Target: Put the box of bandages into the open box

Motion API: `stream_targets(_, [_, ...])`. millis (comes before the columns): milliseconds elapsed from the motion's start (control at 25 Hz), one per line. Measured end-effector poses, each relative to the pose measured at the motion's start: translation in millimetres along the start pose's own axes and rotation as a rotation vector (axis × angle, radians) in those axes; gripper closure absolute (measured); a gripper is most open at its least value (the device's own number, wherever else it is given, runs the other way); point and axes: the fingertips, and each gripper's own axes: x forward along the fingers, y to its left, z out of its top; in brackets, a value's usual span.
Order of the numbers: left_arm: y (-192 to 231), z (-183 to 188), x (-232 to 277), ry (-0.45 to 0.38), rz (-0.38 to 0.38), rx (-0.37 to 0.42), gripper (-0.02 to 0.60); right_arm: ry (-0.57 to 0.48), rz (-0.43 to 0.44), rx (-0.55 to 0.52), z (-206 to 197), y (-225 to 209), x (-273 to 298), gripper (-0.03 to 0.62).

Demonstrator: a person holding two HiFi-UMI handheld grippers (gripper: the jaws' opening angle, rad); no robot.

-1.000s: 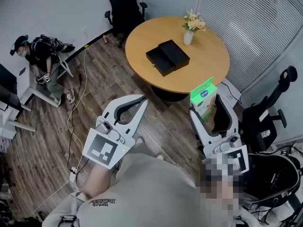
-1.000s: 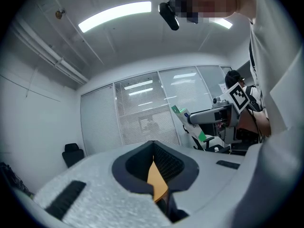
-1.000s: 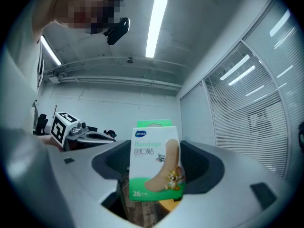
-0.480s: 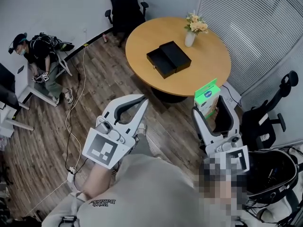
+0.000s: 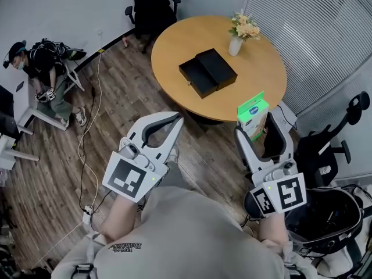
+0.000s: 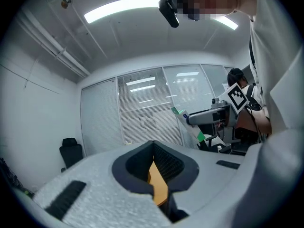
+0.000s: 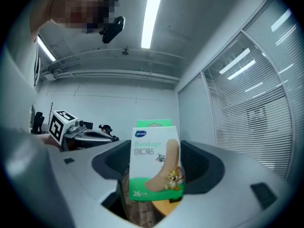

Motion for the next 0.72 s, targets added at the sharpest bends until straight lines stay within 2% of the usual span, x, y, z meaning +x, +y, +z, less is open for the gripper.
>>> stream_targets(400, [58.4, -19.8, 40.7, 0.010, -0.010, -0.026, 0.560, 0.055, 0.006, 0.000, -18.8, -19.5, 69.9, 0.287])
stream_targets(720, [113.4, -15.3, 68.9, 0.013, -0.055, -0.037, 0.560, 0.067, -0.021, 0.042, -5.7, -29.6, 126.6, 0.287])
